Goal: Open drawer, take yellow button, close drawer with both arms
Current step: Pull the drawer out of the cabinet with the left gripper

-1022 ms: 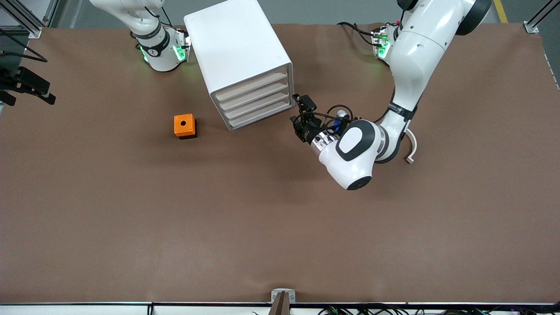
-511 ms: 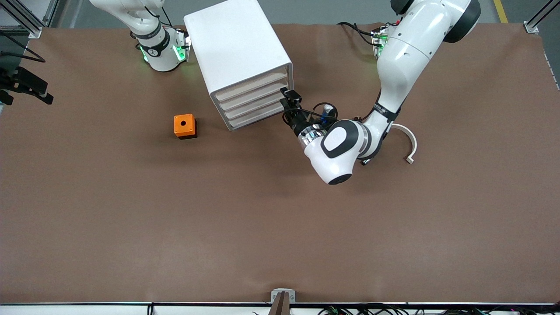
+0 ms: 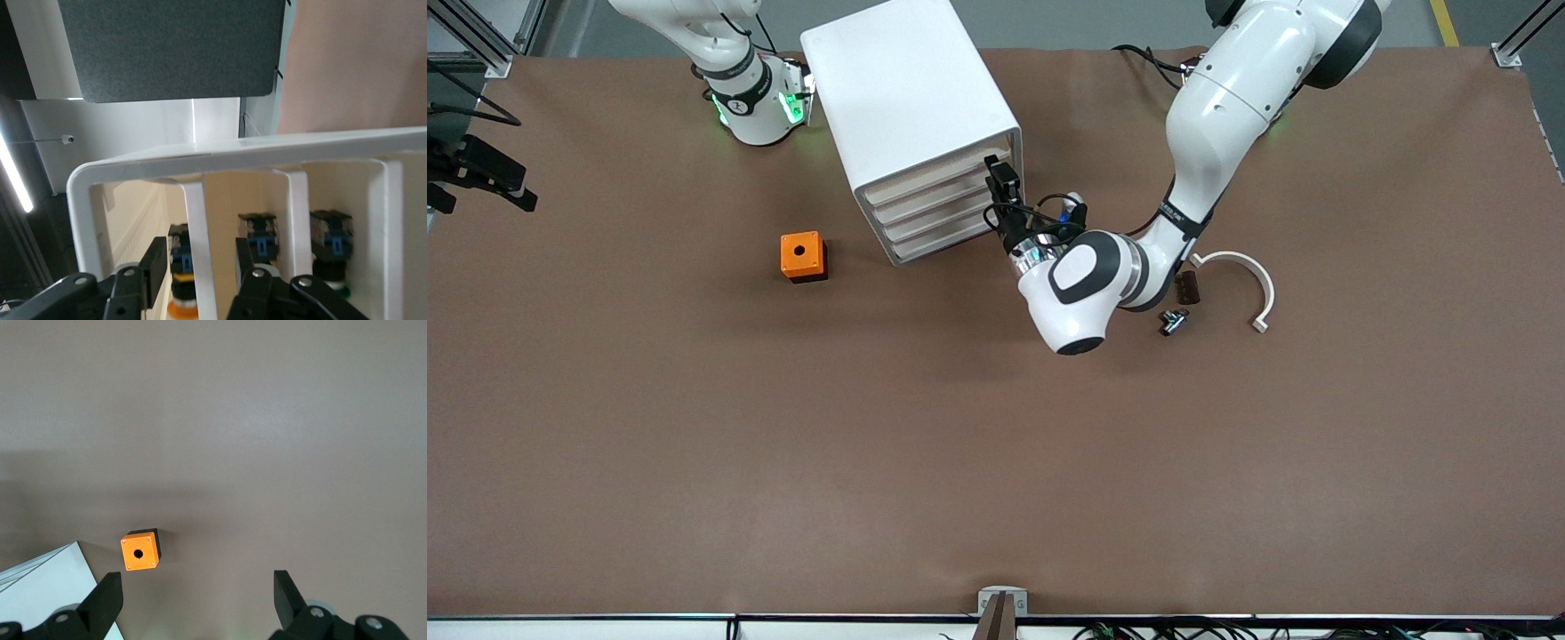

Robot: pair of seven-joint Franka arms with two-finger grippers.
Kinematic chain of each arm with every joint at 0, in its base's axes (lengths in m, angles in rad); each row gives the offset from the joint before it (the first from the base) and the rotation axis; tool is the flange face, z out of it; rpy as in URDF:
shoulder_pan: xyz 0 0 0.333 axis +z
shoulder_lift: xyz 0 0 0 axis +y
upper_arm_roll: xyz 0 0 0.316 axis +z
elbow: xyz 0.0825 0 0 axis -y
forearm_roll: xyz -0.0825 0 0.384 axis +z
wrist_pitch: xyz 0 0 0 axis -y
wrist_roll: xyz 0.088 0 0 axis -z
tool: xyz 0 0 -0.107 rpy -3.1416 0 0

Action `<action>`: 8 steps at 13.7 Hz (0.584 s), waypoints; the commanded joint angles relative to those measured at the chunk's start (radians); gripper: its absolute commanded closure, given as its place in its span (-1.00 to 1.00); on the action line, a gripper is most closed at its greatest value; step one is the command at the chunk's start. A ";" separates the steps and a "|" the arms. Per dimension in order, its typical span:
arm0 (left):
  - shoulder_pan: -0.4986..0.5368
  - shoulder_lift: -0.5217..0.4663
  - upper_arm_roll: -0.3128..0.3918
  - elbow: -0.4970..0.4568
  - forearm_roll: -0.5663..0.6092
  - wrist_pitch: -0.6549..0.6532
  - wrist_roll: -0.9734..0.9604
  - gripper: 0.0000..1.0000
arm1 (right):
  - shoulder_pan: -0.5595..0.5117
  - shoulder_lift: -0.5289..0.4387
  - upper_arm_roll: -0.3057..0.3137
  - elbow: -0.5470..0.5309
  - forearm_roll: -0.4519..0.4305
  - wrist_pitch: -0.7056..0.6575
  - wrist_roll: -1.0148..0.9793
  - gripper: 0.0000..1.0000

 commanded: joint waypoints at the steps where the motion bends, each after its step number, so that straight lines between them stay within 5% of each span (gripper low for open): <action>1: -0.020 -0.005 -0.001 -0.016 -0.021 -0.013 -0.025 0.16 | -0.001 -0.011 0.003 0.001 0.000 -0.010 0.004 -1.00; 8: -0.052 -0.006 -0.001 -0.041 -0.023 -0.042 -0.027 0.70 | -0.001 -0.009 0.001 0.008 0.000 -0.008 0.008 -1.00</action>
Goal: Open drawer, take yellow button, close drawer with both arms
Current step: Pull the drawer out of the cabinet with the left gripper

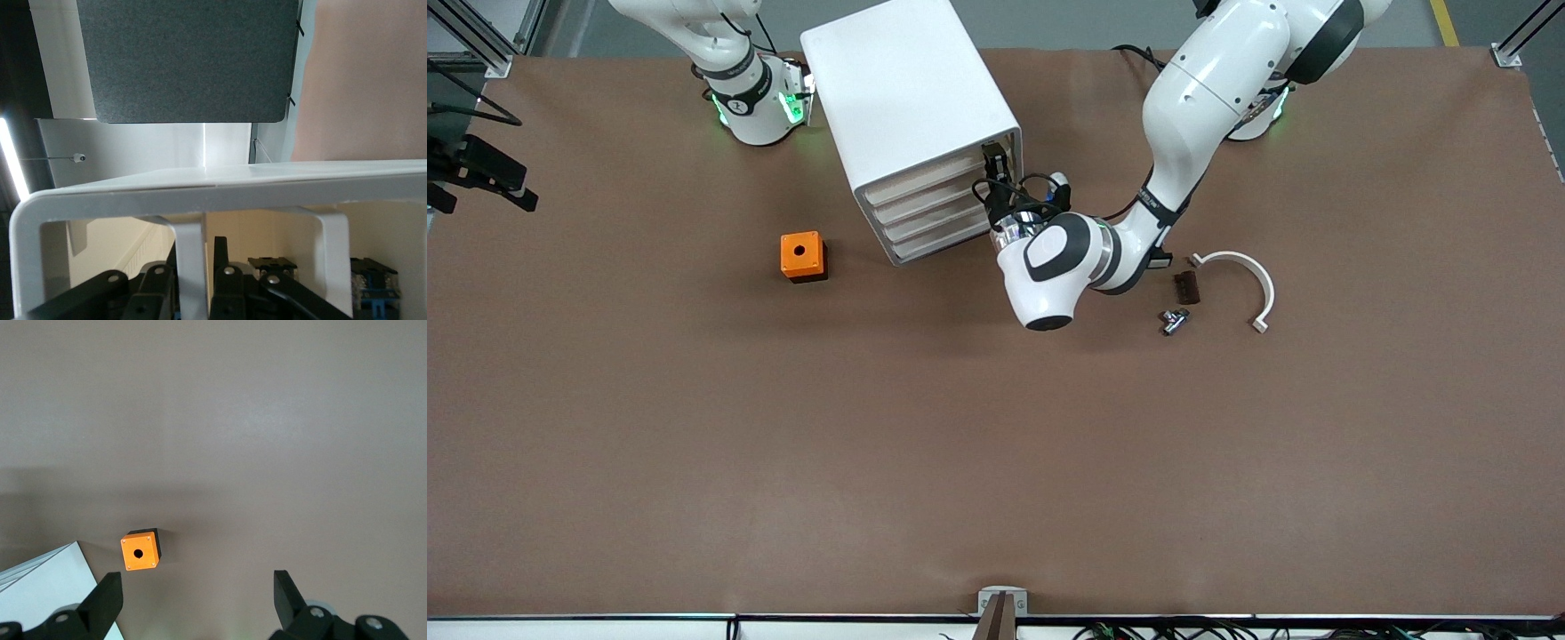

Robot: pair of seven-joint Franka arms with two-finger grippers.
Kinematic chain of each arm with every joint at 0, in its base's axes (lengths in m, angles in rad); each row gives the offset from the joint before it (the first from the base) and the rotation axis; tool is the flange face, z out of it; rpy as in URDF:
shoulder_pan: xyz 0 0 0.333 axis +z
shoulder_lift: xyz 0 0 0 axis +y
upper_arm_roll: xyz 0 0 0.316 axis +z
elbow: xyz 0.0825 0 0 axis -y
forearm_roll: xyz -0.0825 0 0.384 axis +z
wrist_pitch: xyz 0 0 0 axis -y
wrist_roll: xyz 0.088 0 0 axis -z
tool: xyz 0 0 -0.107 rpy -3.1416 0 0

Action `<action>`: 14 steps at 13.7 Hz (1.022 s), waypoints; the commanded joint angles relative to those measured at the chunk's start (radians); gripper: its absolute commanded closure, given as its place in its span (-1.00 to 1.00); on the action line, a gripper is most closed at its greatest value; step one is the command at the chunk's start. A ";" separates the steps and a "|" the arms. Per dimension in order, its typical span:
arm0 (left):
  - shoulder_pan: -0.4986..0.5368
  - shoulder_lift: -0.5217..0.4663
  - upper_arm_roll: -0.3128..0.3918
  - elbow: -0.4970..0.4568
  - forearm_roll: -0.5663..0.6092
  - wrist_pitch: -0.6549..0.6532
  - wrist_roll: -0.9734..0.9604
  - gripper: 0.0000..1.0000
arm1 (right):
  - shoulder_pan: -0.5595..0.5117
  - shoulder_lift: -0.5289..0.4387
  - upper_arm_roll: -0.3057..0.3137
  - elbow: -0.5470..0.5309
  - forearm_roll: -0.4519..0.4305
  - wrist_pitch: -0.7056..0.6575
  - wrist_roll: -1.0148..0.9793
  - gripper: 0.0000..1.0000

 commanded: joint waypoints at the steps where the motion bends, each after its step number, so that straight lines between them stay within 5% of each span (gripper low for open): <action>1: 0.004 -0.006 0.001 -0.004 -0.023 -0.014 -0.020 0.77 | -0.001 -0.009 0.003 0.008 0.000 -0.009 0.011 -1.00; 4: 0.012 -0.005 0.002 -0.001 -0.023 -0.014 -0.031 0.91 | -0.002 -0.008 0.002 0.010 0.000 -0.006 0.011 -1.00; 14: 0.128 0.016 0.023 0.034 -0.069 -0.004 -0.031 0.87 | 0.004 0.029 0.003 0.040 0.003 0.000 0.004 -1.00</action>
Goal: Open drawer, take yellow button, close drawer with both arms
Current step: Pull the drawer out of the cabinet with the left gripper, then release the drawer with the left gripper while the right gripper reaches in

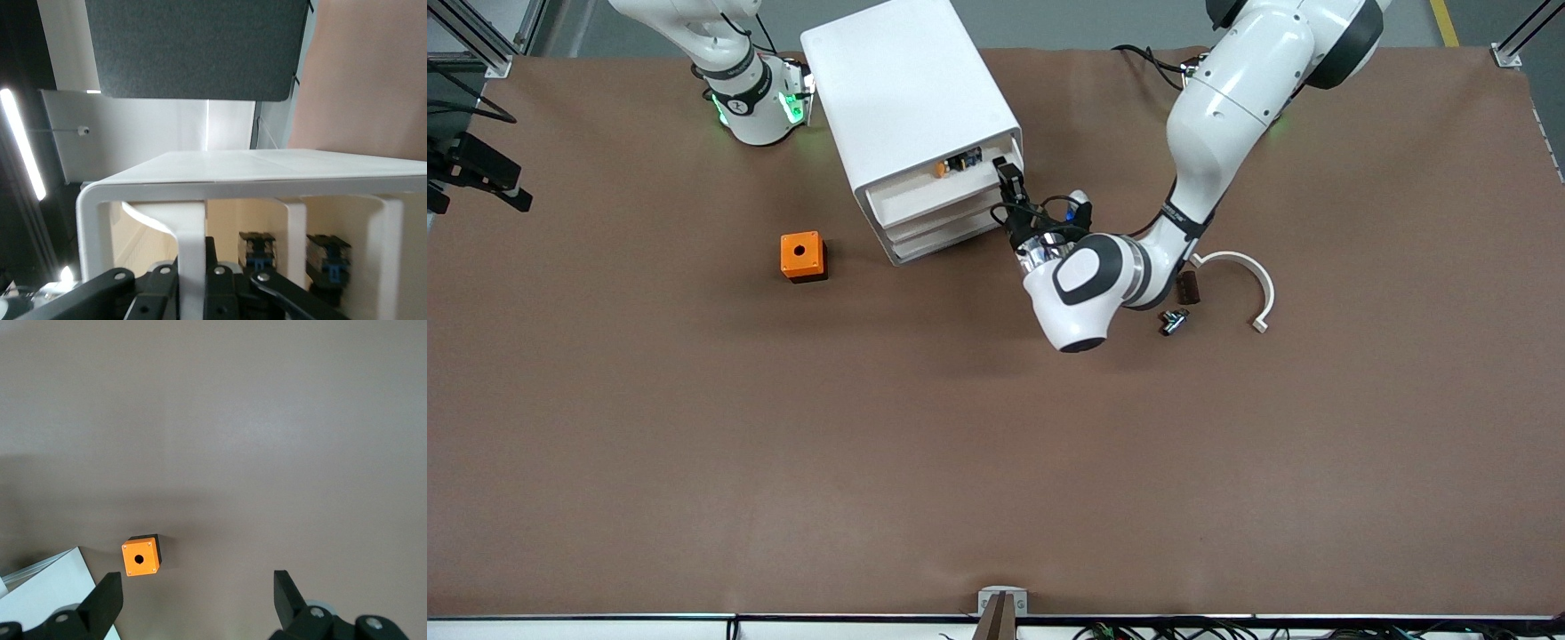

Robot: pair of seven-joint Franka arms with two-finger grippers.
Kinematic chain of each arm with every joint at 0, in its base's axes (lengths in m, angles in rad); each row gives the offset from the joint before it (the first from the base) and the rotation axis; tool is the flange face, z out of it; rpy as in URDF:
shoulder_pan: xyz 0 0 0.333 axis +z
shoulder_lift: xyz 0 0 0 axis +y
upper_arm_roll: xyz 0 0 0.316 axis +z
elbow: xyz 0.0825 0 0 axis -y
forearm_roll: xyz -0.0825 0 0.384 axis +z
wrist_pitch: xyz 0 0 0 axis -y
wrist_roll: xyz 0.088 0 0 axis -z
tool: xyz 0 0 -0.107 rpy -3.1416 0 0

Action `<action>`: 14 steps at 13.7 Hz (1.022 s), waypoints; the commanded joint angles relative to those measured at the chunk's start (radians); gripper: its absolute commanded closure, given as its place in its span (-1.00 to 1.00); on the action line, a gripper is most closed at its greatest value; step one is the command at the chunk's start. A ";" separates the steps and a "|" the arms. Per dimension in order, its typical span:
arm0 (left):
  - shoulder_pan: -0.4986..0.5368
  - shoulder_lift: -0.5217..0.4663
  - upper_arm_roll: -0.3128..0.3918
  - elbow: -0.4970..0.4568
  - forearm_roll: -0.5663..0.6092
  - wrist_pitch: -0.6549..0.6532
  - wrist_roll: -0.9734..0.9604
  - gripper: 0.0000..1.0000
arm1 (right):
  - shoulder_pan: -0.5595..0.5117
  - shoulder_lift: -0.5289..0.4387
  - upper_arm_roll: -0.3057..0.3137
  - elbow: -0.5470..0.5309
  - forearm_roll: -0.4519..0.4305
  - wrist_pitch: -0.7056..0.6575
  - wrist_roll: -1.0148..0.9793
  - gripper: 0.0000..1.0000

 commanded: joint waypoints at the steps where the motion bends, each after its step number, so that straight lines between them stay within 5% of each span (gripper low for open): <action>1: 0.035 0.022 0.019 0.046 -0.057 0.008 -0.009 0.86 | 0.005 0.048 0.001 0.028 0.000 -0.012 0.000 -1.00; 7: 0.102 0.025 0.025 0.066 -0.074 0.036 -0.009 0.75 | 0.005 0.139 0.001 0.027 0.004 0.011 0.000 -1.00; 8: 0.105 0.025 0.025 0.066 -0.075 0.036 -0.001 0.57 | 0.008 0.176 0.001 0.030 -0.003 0.022 -0.001 -1.00; 11: 0.111 0.024 0.025 0.078 -0.075 0.056 0.103 -0.84 | -0.012 0.236 -0.001 0.045 0.004 0.066 -0.001 -1.00; 14: 0.145 0.025 0.025 0.109 -0.075 0.057 0.206 -0.99 | -0.003 0.265 -0.002 0.047 -0.008 0.080 0.006 -1.00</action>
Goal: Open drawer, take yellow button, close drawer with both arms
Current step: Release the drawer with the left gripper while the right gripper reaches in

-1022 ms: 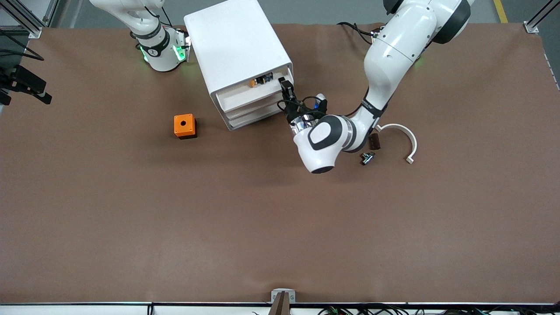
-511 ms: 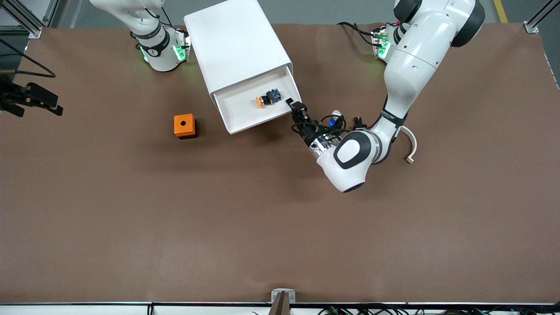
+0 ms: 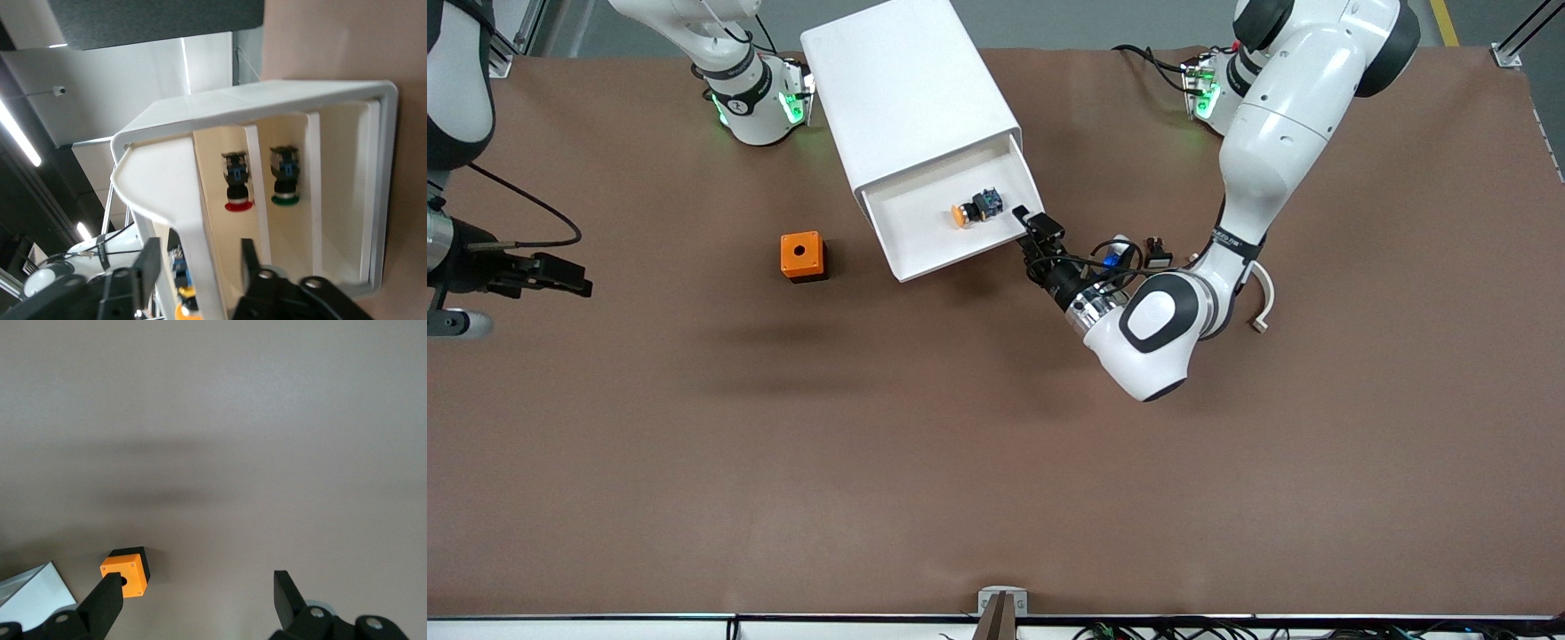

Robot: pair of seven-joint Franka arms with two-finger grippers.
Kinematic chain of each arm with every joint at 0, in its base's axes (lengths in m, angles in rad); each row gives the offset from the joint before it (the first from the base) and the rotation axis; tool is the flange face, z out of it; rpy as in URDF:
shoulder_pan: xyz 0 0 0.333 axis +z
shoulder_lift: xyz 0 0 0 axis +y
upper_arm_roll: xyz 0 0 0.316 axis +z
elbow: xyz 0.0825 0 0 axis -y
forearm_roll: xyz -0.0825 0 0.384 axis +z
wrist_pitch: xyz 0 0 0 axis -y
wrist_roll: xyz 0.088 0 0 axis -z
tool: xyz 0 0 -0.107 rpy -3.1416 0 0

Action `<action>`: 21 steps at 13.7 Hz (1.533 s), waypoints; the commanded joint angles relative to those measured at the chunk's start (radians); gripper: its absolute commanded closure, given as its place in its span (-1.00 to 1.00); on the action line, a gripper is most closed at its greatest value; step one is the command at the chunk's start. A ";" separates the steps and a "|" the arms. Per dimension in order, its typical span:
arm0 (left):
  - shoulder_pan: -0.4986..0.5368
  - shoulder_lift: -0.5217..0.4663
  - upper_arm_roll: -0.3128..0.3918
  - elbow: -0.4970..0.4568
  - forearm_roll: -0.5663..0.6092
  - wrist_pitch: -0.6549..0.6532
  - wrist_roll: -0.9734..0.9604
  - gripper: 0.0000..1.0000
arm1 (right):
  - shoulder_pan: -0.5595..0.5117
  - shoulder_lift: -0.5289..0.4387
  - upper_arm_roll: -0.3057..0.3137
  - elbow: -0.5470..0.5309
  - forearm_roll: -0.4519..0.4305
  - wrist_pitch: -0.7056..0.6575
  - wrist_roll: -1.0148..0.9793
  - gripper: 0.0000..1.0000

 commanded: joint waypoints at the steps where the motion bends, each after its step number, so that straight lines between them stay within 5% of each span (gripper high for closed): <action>1: 0.043 0.016 -0.001 0.042 -0.023 -0.005 0.108 -0.99 | 0.004 0.009 0.005 0.030 -0.002 -0.011 0.024 -1.00; 6: 0.100 0.014 0.000 0.140 -0.015 -0.011 0.437 -0.99 | 0.124 -0.012 0.009 0.030 0.081 -0.051 0.455 -1.00; 11: 0.090 -0.024 0.115 0.200 0.056 -0.001 0.940 -0.99 | 0.282 -0.052 0.011 0.018 0.139 -0.051 0.842 -1.00; 16: 0.089 -0.191 0.121 0.192 0.348 0.137 1.232 -0.99 | 0.467 -0.081 0.011 -0.017 0.139 -0.008 1.178 -1.00; 21: -0.001 -0.233 0.118 0.188 0.709 0.337 1.297 -0.99 | 0.668 -0.081 0.009 -0.098 0.132 0.142 1.468 -1.00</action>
